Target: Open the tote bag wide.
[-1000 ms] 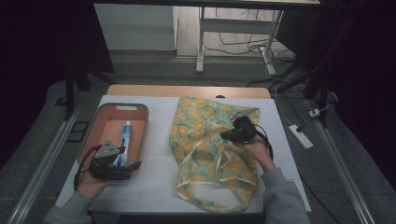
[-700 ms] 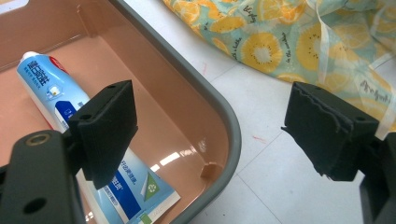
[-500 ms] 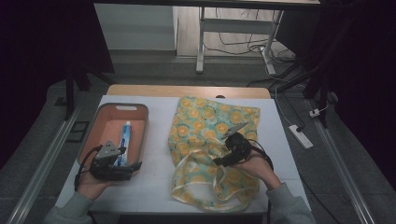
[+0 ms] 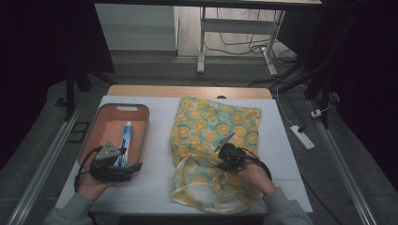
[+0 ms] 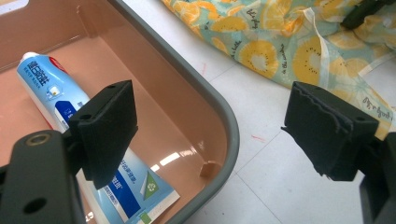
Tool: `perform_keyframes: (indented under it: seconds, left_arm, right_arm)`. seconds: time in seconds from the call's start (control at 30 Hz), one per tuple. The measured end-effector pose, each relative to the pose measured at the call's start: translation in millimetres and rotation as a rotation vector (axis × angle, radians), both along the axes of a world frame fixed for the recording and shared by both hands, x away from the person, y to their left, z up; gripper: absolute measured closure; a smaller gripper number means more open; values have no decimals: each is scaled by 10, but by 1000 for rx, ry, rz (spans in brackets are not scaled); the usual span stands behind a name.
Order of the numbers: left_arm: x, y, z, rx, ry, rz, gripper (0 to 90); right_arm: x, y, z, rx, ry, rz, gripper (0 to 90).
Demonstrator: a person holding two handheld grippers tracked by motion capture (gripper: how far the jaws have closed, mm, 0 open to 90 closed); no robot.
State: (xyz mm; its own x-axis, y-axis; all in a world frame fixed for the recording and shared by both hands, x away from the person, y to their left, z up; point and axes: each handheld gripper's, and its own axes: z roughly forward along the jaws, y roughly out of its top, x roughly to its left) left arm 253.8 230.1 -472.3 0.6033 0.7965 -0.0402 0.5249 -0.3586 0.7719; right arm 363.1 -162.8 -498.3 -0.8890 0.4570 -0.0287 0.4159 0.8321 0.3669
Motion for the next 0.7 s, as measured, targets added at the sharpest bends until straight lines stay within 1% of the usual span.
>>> perform_keyframes:
  seconds: [0.03,0.07,0.1,0.13,0.17,0.23,0.27,0.33,0.4,0.5,0.6,0.63,0.7]
  left_arm:
    - [0,0,1,0,0,-1,173]
    - [0,1,3,0,-1,-1,173]
    - [0,2,5,-1,-1,1,173]
    - [2,2,6,-1,-1,2,173]
    - [5,2,6,-1,0,2,173]
    - [10,-2,4,2,1,0,173]
    - [11,-4,2,3,1,0,173]
    - [12,-8,1,3,2,-2,173]
    - [10,-8,1,4,1,-2,173]
    - [15,4,4,0,1,0,173]
    - [25,13,3,-5,2,1,173]
    - [26,15,4,-6,2,2,173]
    - [26,19,8,-6,2,2,173]
  right_arm:
    - [-2,0,20,4,-14,2,859]
    - [3,-11,69,31,-29,4,863]
    - [13,-31,147,74,-40,1,865]
    - [30,-79,362,167,-89,-4,868]
    - [30,-79,362,167,-89,-4,868]
    - [59,-123,594,253,-142,-8,869]
    - [81,-147,726,307,-167,-14,869]
    - [130,-162,874,347,-204,-22,869]
    - [207,-168,984,378,-235,-37,869]
    - [347,-170,1047,422,-263,-64,869]
    - [458,-181,1030,443,-283,-101,869]
    - [495,-188,1017,455,-284,-116,869]
    - [551,-201,989,463,-282,-135,869]
